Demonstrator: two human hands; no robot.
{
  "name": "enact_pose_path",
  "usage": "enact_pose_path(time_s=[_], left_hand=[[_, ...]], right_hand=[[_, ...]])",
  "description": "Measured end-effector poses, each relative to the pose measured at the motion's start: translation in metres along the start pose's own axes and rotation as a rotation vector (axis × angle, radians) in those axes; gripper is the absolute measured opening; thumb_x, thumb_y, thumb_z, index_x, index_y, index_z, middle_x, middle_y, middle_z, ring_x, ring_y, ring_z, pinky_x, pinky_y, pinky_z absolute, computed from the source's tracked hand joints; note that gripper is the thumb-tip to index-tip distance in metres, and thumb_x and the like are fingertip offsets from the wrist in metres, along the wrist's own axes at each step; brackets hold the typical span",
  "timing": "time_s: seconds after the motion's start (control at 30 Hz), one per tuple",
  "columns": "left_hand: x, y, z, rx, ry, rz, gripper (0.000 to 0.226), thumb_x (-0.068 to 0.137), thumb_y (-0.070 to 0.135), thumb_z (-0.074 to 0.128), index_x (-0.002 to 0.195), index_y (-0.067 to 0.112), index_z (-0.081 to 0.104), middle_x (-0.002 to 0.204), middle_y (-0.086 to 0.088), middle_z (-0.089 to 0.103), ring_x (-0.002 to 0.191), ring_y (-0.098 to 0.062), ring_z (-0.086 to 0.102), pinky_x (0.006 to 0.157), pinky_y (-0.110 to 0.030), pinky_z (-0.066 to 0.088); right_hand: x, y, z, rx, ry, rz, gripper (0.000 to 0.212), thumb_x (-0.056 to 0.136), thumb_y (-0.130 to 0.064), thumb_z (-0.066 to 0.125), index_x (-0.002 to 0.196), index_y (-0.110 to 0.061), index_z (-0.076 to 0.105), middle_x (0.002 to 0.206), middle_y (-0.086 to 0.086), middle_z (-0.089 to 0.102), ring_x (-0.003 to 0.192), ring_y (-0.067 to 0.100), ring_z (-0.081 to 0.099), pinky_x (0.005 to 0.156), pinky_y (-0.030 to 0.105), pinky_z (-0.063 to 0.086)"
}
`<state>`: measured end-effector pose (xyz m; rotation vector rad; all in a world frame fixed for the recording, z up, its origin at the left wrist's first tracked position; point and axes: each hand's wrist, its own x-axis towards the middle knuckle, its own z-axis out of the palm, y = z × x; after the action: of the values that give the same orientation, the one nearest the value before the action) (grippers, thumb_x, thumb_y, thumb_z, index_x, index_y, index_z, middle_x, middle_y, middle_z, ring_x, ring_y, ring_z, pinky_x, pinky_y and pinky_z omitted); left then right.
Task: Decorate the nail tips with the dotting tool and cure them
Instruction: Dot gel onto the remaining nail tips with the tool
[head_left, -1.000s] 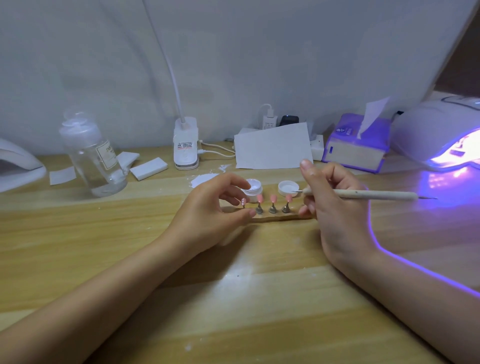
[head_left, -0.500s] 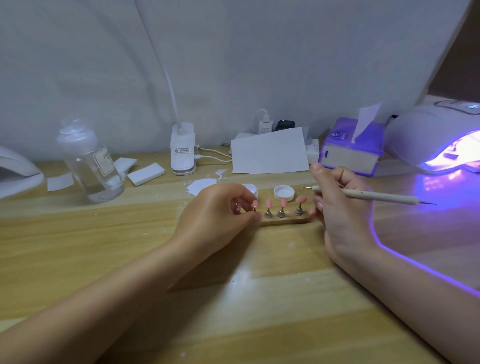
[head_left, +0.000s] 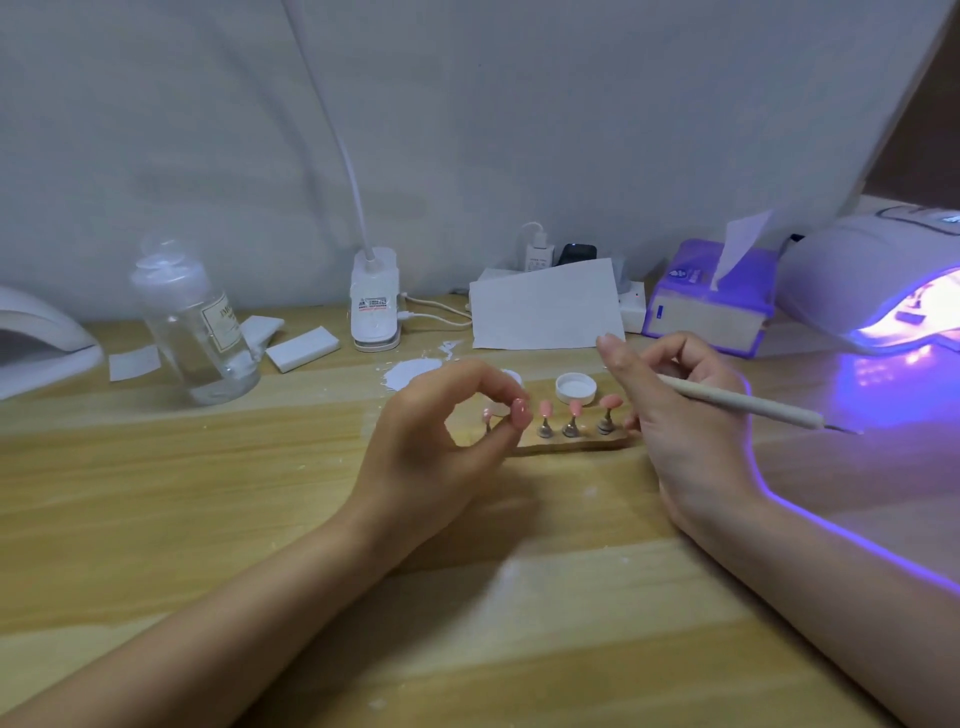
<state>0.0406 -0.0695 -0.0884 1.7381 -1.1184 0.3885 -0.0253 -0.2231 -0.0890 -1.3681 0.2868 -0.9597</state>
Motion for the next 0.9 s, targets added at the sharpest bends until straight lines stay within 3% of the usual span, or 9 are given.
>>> enact_pose_path(time_s=[0.07, 0.17, 0.33, 0.5, 0.67, 0.9], left_hand=[[-0.003, -0.001, 0.000, -0.075, 0.026, -0.050, 0.006, 0.078, 0.002, 0.068, 0.077, 0.008, 0.066, 0.076, 0.009, 0.066, 0.073, 0.002, 0.058, 0.072, -0.008, 0.039], [-0.004, -0.005, 0.000, -0.182, 0.044, -0.138, 0.010, 0.077, 0.005, 0.069, 0.075, 0.015, 0.068, 0.077, 0.012, 0.068, 0.073, 0.001, 0.060, 0.073, -0.013, 0.044], [-0.003, -0.006, 0.001, -0.231, 0.021, -0.158, 0.007, 0.072, 0.012, 0.070, 0.079, 0.014, 0.073, 0.079, 0.007, 0.069, 0.074, -0.002, 0.062, 0.074, -0.014, 0.045], [-0.003, -0.006, 0.001, -0.243, -0.005, -0.142, 0.018, 0.072, 0.019, 0.067, 0.087, 0.011, 0.073, 0.078, 0.001, 0.070, 0.074, -0.010, 0.062, 0.073, -0.023, 0.047], [-0.003, -0.007, 0.000, -0.243, 0.014, -0.160, 0.012, 0.073, 0.017, 0.069, 0.082, 0.010, 0.073, 0.077, 0.000, 0.070, 0.074, -0.012, 0.062, 0.074, -0.022, 0.047], [-0.003, -0.010, 0.001, -0.213, 0.013, -0.118, 0.009, 0.074, -0.001, 0.071, 0.079, 0.006, 0.073, 0.080, -0.003, 0.070, 0.076, -0.011, 0.063, 0.076, -0.020, 0.047]], right_hand=[[0.000, -0.003, 0.001, -0.033, -0.037, -0.021, 0.026, 0.068, -0.028, 0.076, 0.061, -0.023, 0.051, 0.050, -0.008, 0.055, 0.049, 0.012, 0.052, 0.042, 0.015, 0.039], [0.001, -0.009, 0.003, -0.038, -0.077, -0.014, 0.022, 0.066, -0.041, 0.070, 0.059, -0.024, 0.058, 0.053, -0.012, 0.057, 0.048, 0.003, 0.051, 0.047, 0.018, 0.044], [0.016, -0.017, 0.009, -0.146, -0.123, -0.056, 0.046, 0.091, -0.033, 0.053, 0.047, -0.021, 0.061, 0.045, -0.010, 0.056, 0.043, -0.003, 0.048, 0.040, 0.008, 0.036], [0.032, -0.018, 0.026, -0.411, -0.347, -0.026, 0.031, 0.080, -0.035, 0.068, 0.059, -0.016, 0.055, 0.047, -0.007, 0.062, 0.044, -0.003, 0.053, 0.040, 0.012, 0.038], [0.051, -0.008, 0.046, -0.694, -0.382, -0.037, 0.042, 0.072, -0.036, 0.074, 0.048, -0.019, 0.045, 0.047, -0.007, 0.053, 0.045, 0.003, 0.044, 0.041, 0.014, 0.033], [0.060, 0.006, 0.059, -0.841, -0.472, -0.041, 0.034, 0.072, -0.019, 0.069, 0.047, -0.018, 0.047, 0.046, -0.006, 0.046, 0.050, 0.008, 0.042, 0.049, 0.023, 0.032]])
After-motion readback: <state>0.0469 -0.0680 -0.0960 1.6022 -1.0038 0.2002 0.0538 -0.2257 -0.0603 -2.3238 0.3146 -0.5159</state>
